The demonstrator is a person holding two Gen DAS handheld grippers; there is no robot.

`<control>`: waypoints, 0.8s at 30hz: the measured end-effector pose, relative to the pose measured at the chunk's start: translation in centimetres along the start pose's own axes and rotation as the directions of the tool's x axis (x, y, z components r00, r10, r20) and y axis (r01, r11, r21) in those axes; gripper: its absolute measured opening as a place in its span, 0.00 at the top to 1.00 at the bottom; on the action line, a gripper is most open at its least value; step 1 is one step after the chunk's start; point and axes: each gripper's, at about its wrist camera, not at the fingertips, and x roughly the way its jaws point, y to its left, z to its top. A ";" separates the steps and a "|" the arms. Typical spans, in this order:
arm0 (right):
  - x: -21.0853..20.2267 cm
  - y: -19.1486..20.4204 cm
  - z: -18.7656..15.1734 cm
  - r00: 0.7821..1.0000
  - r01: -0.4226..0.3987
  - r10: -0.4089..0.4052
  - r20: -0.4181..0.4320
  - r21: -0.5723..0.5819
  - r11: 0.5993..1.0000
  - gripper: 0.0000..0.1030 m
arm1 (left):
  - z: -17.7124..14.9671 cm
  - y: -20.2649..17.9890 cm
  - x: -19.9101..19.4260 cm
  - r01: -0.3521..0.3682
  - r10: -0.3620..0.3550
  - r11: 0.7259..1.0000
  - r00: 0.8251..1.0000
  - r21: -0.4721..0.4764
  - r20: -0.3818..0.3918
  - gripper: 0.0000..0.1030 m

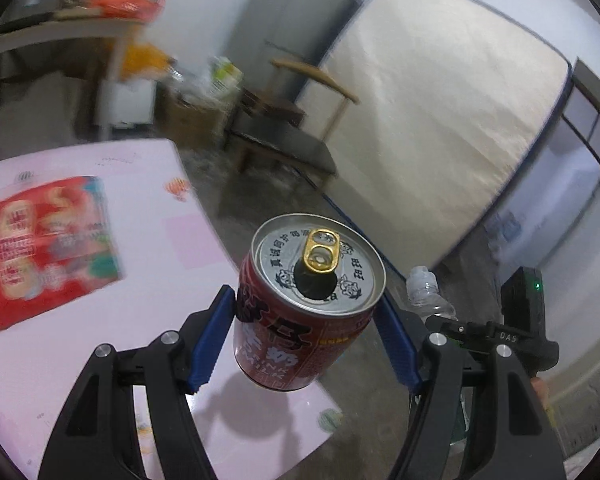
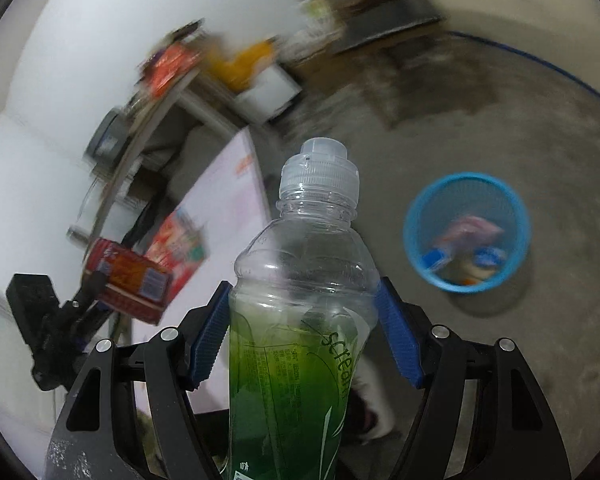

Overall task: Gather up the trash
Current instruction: 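Carry can and bottle over the wastebasket and open both tools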

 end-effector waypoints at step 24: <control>15.1 -21.8 6.1 0.979 0.161 -0.086 -0.184 0.445 0.881 0.30 | 3.8 -7.6 27.3 0.010 -0.040 0.997 0.901 -0.071 -0.432 0.24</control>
